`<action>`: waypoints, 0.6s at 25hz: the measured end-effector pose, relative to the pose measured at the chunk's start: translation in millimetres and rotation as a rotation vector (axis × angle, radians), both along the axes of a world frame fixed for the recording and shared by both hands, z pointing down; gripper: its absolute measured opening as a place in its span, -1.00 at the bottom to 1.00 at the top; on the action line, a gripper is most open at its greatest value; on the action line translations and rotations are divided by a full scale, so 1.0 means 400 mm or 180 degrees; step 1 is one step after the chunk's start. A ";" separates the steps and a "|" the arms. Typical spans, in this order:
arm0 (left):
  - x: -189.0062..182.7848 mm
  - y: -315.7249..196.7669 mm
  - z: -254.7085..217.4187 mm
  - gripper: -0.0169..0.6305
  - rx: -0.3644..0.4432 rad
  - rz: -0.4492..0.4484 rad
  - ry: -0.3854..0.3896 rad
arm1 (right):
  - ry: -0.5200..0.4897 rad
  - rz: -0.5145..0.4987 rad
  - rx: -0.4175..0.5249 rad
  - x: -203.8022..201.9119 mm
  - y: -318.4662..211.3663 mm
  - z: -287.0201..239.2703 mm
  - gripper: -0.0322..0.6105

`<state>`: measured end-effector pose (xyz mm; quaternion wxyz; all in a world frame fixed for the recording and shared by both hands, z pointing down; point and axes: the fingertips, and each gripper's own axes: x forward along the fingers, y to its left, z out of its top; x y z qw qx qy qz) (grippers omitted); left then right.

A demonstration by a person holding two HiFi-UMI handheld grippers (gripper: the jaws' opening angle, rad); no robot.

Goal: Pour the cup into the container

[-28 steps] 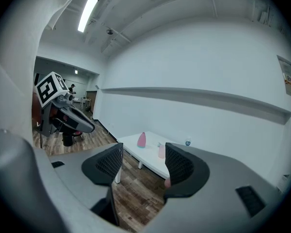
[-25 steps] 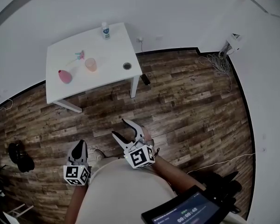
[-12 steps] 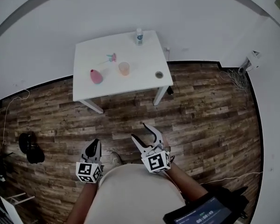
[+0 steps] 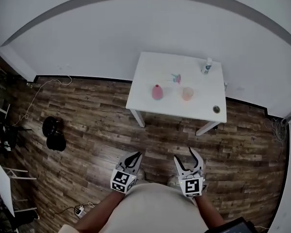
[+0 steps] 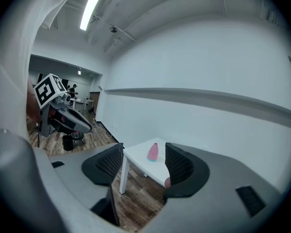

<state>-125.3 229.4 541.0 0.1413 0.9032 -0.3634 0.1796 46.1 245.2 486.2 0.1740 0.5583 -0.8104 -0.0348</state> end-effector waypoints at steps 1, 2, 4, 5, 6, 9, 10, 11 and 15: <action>-0.010 -0.004 0.005 -0.91 -0.0004 -0.0009 -0.0007 | 0.0004 -0.0010 -0.0018 -0.008 -0.006 0.006 -0.03; -0.018 -0.006 0.009 -0.91 -0.0012 -0.0018 -0.0012 | 0.0016 -0.0020 -0.0041 -0.015 -0.011 0.013 -0.03; -0.028 -0.006 0.013 -0.91 -0.0030 -0.0040 -0.0002 | 0.0050 -0.0041 -0.0090 -0.024 -0.013 0.027 -0.03; -0.031 -0.005 0.012 -0.91 -0.0032 -0.0051 0.0012 | 0.0071 -0.0054 -0.0103 -0.028 -0.012 0.030 -0.03; -0.034 -0.002 0.009 -0.91 -0.0031 -0.0056 0.0023 | 0.0088 -0.0067 -0.0110 -0.032 -0.009 0.030 -0.03; -0.049 0.000 -0.003 -0.90 -0.0018 -0.0056 0.0037 | 0.0098 -0.0084 -0.0128 -0.046 -0.008 0.028 -0.03; -0.057 -0.004 -0.006 -0.90 -0.0013 -0.0063 0.0041 | 0.0102 -0.0088 -0.0140 -0.052 -0.013 0.029 -0.03; -0.064 -0.010 -0.007 -0.89 -0.0010 -0.0078 0.0043 | 0.0112 -0.0099 -0.0155 -0.057 -0.020 0.033 -0.03; -0.064 -0.013 0.004 -0.89 -0.0047 -0.0132 0.0039 | 0.0131 -0.0157 -0.0136 -0.058 -0.034 0.042 -0.03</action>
